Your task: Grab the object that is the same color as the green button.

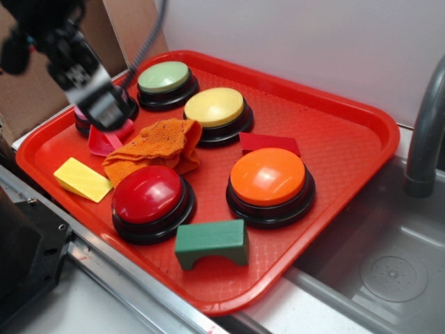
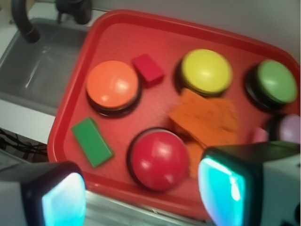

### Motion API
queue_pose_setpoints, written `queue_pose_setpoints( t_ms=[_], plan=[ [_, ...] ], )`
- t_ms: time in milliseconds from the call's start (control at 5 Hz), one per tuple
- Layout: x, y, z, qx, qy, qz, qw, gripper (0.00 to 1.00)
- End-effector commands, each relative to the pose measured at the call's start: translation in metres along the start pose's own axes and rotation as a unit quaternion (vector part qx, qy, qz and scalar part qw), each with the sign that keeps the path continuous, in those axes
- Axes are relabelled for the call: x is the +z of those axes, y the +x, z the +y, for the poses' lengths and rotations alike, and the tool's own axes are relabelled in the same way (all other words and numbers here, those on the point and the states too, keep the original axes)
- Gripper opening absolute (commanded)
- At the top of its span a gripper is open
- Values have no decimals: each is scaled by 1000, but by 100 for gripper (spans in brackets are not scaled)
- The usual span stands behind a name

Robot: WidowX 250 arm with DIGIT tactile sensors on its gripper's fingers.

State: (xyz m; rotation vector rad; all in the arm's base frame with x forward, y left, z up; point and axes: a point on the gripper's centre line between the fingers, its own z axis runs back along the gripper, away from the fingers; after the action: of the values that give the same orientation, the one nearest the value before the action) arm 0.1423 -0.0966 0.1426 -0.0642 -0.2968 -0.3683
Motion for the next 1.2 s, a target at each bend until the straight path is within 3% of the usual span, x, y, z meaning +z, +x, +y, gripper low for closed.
queue_pose_setpoints(
  t_ms=[0,400,600,1000],
  plan=[
    [-40,12,-31,-82,-31,-3,996,100],
    [-78,3,-45,-129,-14,34,991,100],
    [-100,1,-47,-137,9,49,989,100],
    [-126,1,-50,-157,0,66,985,100]
  ],
)
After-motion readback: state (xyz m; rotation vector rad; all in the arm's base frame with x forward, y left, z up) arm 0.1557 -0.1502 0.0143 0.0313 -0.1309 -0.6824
